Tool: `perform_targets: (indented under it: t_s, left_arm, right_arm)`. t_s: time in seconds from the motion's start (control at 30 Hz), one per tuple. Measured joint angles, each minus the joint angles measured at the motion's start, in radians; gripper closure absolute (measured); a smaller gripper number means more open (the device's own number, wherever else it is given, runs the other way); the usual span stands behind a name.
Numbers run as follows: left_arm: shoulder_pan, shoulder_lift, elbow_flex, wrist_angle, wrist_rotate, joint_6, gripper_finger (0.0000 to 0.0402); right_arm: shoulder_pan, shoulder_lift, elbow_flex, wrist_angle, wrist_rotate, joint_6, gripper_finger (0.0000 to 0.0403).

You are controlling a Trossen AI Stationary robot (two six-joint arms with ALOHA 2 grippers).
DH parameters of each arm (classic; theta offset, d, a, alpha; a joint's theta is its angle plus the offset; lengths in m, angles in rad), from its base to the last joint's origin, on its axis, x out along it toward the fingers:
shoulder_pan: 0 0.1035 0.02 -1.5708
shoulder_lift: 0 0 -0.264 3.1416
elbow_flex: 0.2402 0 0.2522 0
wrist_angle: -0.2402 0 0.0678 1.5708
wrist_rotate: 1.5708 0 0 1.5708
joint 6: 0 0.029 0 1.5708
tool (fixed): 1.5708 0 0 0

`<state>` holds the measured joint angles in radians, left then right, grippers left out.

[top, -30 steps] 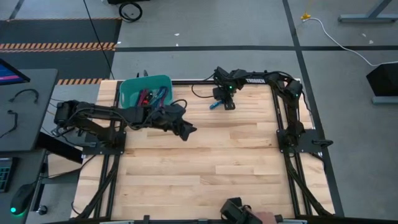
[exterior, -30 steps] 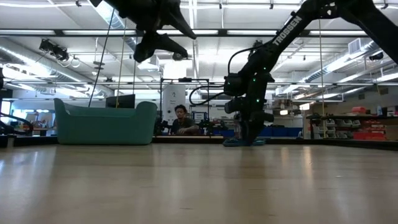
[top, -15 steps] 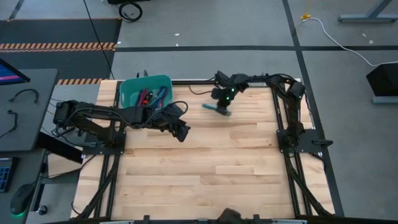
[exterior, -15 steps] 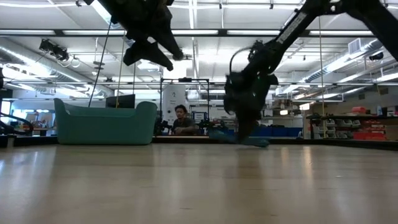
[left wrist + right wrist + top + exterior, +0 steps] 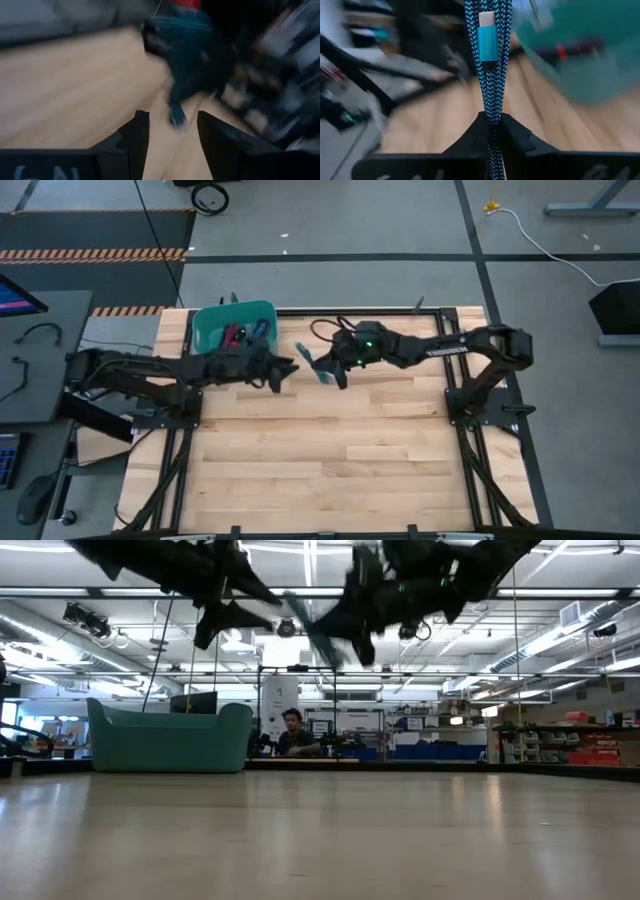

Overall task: Pick and place USB-C Cables
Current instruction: Put the blue charger cable into the green bin

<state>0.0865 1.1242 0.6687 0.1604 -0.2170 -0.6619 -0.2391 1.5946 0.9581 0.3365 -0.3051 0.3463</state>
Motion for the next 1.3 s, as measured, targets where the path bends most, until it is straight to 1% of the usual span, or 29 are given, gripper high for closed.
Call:
perform_targets:
  t_s: [0.07, 0.17, 0.23, 0.33, 0.5, 0.57, 0.67, 0.9, 1.03, 1.17, 1.3]
  left_arm:
    - [0.016, -0.017, -0.052, 0.194, -0.001, 0.020, 0.0230]
    - [0.022, -0.029, -0.096, 0.441, -0.003, 0.161, 0.0225]
    - [0.021, -0.032, -0.104, 0.527, -0.001, 0.246, 0.0214]
    - [0.023, -0.030, -0.086, 0.545, 0.002, 0.289, 0.0187]
    - [0.024, -0.024, -0.082, 0.543, 0.000, 0.285, 0.0142]
    - [0.024, -0.009, -0.081, 0.543, 0.001, 0.281, 0.0132]
    - [0.024, 0.021, -0.081, 0.555, 0.000, 0.281, 0.0131]
    - [0.028, 0.103, -0.081, 0.703, 0.016, 0.255, 0.0156]
    - [0.051, 0.124, -0.080, 0.734, 0.008, 0.255, 0.0179]
    - [0.075, 0.126, -0.080, 0.757, 0.010, 0.255, 0.0219]
    - [0.089, 0.126, -0.069, 0.776, 0.018, 0.265, 0.0279]
  right_arm:
    - [0.039, -0.021, 0.009, 0.085, 0.056, -0.002, 0.0369]
    - [0.074, -0.027, 0.027, 0.119, 0.125, -0.016, 0.0373]
    - [0.086, -0.025, 0.049, 0.134, 0.146, -0.040, 0.0375]
    - [0.087, -0.025, 0.079, 0.143, 0.165, -0.059, 0.0375]
    - [0.076, -0.024, 0.087, 0.143, 0.200, -0.059, 0.0375]
    - [0.071, -0.024, 0.087, 0.142, 0.200, -0.054, 0.0374]
    - [0.071, -0.024, 0.087, 0.139, 0.203, -0.059, 0.0374]
    - [0.072, -0.024, 0.087, 0.139, 0.200, -0.059, 0.0374]
    - [0.074, -0.024, 0.087, 0.139, 0.200, -0.059, 0.0374]
    - [0.076, -0.024, 0.088, 0.134, 0.201, -0.046, 0.0373]
    - [0.076, -0.024, 0.088, 0.134, 0.205, -0.031, 0.0362]
